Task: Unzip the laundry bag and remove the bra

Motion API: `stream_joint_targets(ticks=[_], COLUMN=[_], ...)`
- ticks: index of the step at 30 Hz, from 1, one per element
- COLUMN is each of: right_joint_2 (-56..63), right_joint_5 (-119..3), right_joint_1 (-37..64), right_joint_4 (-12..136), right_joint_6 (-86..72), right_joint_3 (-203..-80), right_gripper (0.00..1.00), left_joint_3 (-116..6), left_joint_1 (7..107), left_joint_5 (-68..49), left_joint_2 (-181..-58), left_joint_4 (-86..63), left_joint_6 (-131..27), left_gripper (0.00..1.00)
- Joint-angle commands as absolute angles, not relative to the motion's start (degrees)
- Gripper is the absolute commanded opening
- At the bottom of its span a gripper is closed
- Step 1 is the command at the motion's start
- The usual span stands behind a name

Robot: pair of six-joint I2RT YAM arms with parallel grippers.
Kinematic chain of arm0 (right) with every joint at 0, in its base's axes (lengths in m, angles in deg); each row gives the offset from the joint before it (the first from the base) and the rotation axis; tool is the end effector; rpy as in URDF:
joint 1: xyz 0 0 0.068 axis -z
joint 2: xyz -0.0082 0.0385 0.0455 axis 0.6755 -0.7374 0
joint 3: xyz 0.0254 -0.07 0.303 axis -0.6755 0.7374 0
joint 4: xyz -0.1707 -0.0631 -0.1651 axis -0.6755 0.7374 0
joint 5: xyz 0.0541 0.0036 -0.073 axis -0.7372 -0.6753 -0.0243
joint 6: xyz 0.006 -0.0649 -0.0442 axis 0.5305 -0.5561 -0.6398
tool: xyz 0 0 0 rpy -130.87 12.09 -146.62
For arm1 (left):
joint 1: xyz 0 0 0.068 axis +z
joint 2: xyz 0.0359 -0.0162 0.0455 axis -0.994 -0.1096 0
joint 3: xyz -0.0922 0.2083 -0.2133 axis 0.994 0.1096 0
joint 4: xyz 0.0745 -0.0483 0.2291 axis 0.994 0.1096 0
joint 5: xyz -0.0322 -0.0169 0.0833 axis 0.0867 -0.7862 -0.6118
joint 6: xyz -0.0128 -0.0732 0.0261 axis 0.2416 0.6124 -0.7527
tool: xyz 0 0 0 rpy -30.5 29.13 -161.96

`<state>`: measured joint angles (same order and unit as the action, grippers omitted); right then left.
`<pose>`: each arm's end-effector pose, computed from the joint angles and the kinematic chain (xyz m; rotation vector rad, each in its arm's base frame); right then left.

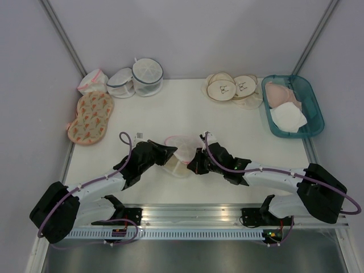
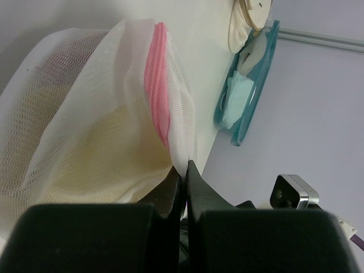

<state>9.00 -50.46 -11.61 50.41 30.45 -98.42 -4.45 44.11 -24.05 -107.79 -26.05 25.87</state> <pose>0.1598 0.2213 0.2228 -0.1961 2.2894 0.9767 0.1751 -0.1354 0.2182 -1.0343 2.0220 -1.2552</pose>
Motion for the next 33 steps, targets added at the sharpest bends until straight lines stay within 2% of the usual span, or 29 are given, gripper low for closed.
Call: stream_joint_targets(ticks=[1,8,17,22,23,24,27,28,29,30,32,33], right_joint_2=[11.5,12.1,6.5,7.7,8.1,8.6,10.6,11.6,11.9,13.0,13.9,14.8], right_joint_5=[-43.6,-34.1,-28.0,-27.4,-27.4,-27.4,-28.3,-28.8,-30.6,-32.4,-37.1,-43.6], right_joint_1=[-11.3,-11.3,-10.4,-10.4,-10.4,-10.5,-10.4,-10.4,-10.5,-10.4,-10.4,-10.4], right_joint_4=[64.7,81.8,90.4,91.6,91.7,91.6,91.3,91.0,90.5,88.1,85.1,81.2], right_joint_6=[27.2,23.4,21.0,20.5,20.5,20.5,20.5,20.5,20.0,19.3,18.4,17.0], right_joint_3=[-103.5,-107.9,-112.7,-112.9,-112.9,-112.8,-112.5,-112.3,-111.9,-111.4,-109.8,-109.1], right_gripper=[0.00,0.00,0.00,0.00,0.01,0.00,0.00,0.01,0.00,0.01,0.00,0.00], left_joint_3=[-4.1,-9.1,-33.0,-42.1,-44.3,-45.0,-45.6,-44.8,-42.6,-41.5,-37.1,-35.3], left_joint_1=[46.2,53.5,57.5,59.7,59.9,59.9,59.9,59.8,59.8,59.9,59.8,59.8], left_joint_5=[-21.7,-8.3,11.7,20.2,20.8,20.3,14.4,9.3,6.0,-0.8,-4.5,-5.4], left_joint_2=[-106.7,-109.6,-127.4,-136.4,-138.7,-139.3,-138.1,-136.8,-133.1,-131.1,-123.8,-121.4], left_joint_4=[-27.1,-22.8,-7.3,-5.4,-5.7,-6.2,-6.0,-6.1,-5.3,-4.4,-2.5,-2.4], left_joint_6=[21.0,2.9,-32.5,-40.2,-41.1,-40.8,-37.8,-36.8,-34.4,-33.2,-29.4,-27.9], left_gripper=[0.02,0.02,0.02,0.03,0.08,0.32,0.56,0.56,0.71,0.72,0.72,0.74])
